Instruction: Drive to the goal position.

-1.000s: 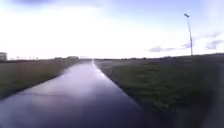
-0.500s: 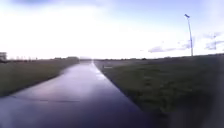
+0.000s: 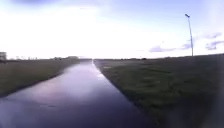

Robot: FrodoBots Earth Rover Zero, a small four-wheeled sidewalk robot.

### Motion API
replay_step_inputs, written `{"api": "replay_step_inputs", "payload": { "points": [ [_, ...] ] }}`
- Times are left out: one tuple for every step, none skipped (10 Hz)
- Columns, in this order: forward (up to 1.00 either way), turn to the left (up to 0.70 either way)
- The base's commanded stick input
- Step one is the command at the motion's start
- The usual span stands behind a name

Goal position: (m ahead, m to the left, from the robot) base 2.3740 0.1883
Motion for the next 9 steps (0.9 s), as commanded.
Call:
{"api": "replay_step_inputs", "payload": {
  "points": [
    [0.45, 0.0],
    [0.45, 0.0],
    [0.45, 0.0],
    [0.45, 0.0],
    [0.45, 0.0],
    [0.45, 0.0],
    [0.45, 0.0],
    [0.45, 0.0],
    [0.45, 0.0]
  ]
}}
